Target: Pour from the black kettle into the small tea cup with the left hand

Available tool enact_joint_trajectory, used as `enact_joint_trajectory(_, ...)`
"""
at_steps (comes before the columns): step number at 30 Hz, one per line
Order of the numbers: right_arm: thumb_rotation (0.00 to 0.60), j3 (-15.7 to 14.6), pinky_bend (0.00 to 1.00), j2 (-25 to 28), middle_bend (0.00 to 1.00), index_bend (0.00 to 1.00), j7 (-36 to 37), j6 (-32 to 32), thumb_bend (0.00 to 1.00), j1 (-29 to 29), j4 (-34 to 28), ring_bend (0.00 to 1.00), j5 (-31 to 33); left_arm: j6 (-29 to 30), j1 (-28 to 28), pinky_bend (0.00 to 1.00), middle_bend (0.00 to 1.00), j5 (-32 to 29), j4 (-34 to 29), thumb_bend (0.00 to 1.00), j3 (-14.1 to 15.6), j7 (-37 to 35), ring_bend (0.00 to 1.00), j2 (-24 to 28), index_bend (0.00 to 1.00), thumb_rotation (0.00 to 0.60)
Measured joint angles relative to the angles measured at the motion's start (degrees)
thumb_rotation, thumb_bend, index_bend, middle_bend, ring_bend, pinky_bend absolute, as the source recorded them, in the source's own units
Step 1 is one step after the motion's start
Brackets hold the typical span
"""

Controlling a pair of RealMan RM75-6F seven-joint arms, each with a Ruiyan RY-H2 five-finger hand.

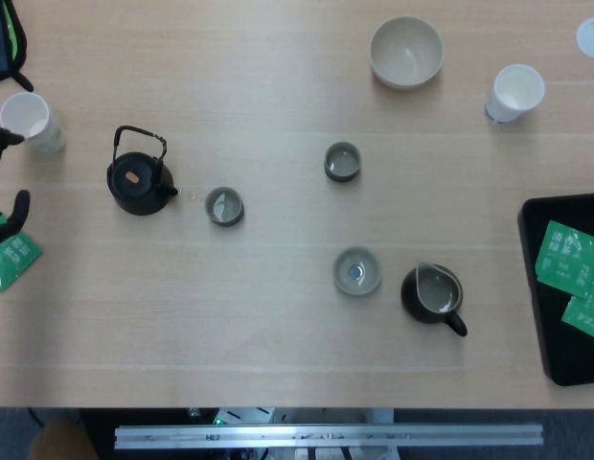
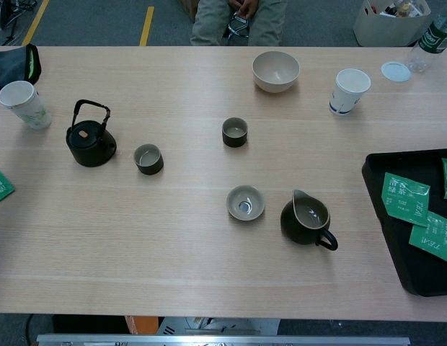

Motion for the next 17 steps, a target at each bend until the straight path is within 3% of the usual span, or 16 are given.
enact_joint_trajectory(8,0.6,-0.25,0.24,-0.27,0.33,0.33,0.38,0.08,0.15,0.11,0.33,0.22,-0.39,5.65,6.27,0.11,0.24,2.78,-4.01,0.36,3.32,0.57,0.15,3.35,0.25,0.6)
enact_joint_trajectory(17,0.6,-0.02,0.24,-0.29,0.33,0.33,-0.05,-0.78,0.15,0.81,0.13,0.22,-0.16,5.6,7.93,0.11,0.24,2.9,-4.89,0.36,3.1,0.86,0.15,3.21,0.25,0.6)
